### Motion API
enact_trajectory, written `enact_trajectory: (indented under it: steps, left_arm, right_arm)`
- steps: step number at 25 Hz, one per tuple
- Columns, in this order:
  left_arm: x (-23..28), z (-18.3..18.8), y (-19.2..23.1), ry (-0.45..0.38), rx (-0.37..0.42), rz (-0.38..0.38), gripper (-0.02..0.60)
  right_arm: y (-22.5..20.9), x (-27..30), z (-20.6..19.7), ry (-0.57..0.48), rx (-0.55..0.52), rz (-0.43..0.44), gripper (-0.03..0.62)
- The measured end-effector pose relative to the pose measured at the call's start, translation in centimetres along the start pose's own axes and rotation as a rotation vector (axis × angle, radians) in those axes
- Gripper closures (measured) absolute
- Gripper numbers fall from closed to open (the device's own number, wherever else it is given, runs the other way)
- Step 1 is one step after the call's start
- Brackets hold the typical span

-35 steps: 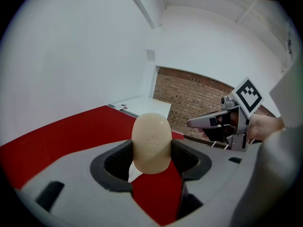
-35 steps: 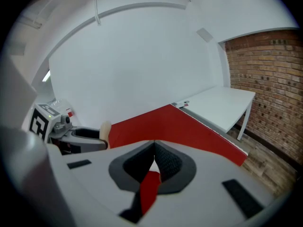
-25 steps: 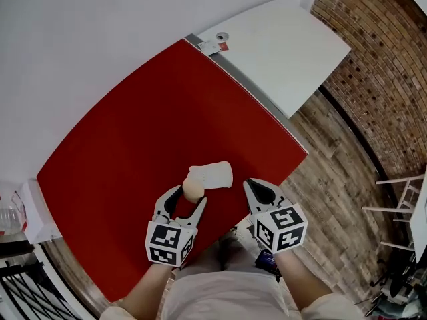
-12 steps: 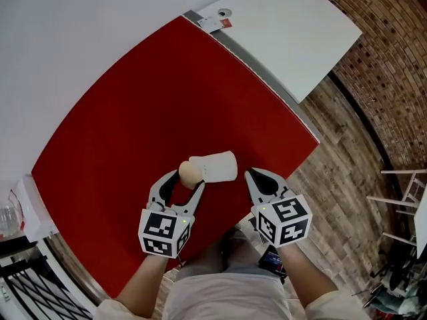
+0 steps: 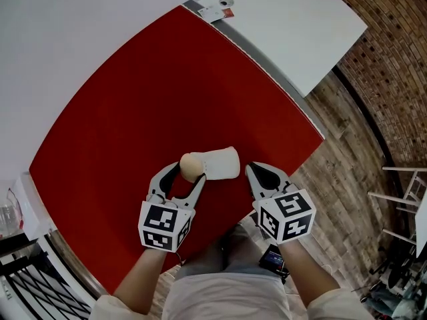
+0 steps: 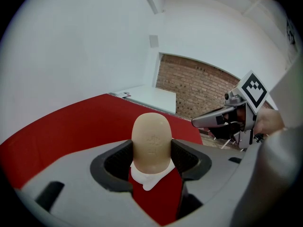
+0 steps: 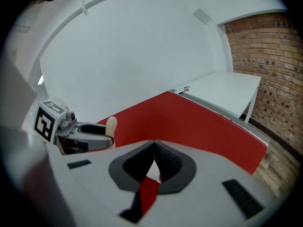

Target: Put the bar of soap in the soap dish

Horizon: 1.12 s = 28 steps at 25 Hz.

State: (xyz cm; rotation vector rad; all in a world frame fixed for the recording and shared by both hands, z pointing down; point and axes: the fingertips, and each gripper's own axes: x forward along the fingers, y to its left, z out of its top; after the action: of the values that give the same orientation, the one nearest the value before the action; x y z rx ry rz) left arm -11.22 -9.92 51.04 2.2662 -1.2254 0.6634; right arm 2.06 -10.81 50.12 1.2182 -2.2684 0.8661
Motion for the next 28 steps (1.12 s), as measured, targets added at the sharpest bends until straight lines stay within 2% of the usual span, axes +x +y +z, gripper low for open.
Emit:
enact_trajectory:
  steps: [3,8,14,17,22,28]
  left_arm:
    - [0.3,0.0,-0.5,0.012,0.046,-0.035,0.328]
    - [1.2,-0.7,-2.1,0.074,0.305,-0.162,0.328]
    - [2.2,-1.3,-3.5,0.139,0.570,-0.364,0.328]
    - [2.6,-1.3,-4.1,0.175,0.674,-0.446,0.328]
    - [3.7,-1.1,-4.5,0.227,0.746,-0.506,0.328]
    - [4.7,-1.5,-5.1,0.235,0.746,-0.529,0.328]
  right_arm:
    - [-0.2,0.1,0.0,0.000,0.010,0.000,0.591]
    - [-0.5,0.2,0.1,-0.003,0.015,-0.003,0.591]
    - [-1.4,-0.1,-0.6,0.003,0.034,-0.011,0.591]
    - [-1.8,-0.3,-1.0,0.006,0.039,-0.017,0.591]
    - [-2.2,-0.5,-1.5,0.010,0.049,-0.026,0.591]
    - [-2.9,-0.8,-1.6,0.002,0.063,-0.036,0.591]
